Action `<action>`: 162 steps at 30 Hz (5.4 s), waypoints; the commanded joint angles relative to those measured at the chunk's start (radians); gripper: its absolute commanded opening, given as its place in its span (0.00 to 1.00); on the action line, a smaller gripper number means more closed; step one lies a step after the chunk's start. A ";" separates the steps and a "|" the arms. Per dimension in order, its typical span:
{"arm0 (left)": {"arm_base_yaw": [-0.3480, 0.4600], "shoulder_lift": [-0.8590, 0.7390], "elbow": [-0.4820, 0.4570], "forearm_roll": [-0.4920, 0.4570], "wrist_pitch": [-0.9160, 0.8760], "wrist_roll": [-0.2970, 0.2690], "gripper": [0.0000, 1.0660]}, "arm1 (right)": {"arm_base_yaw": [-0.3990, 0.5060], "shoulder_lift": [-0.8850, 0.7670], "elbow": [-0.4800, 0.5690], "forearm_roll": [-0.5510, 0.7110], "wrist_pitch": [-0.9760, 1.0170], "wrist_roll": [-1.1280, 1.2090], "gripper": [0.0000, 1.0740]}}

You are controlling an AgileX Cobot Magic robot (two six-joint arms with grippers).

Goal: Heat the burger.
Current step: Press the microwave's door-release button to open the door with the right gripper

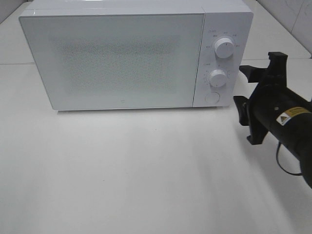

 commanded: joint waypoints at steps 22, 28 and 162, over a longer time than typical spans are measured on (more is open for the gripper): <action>0.002 -0.017 -0.001 -0.001 0.003 0.000 0.94 | -0.003 -0.721 0.053 -0.017 0.952 -1.525 0.61; 0.002 -0.017 -0.001 -0.001 0.003 0.000 0.94 | -0.003 -0.729 -0.117 -0.098 1.421 -1.731 0.61; 0.002 -0.017 -0.001 -0.001 0.003 0.000 0.94 | -0.422 -0.727 0.085 -0.436 0.526 -1.446 0.00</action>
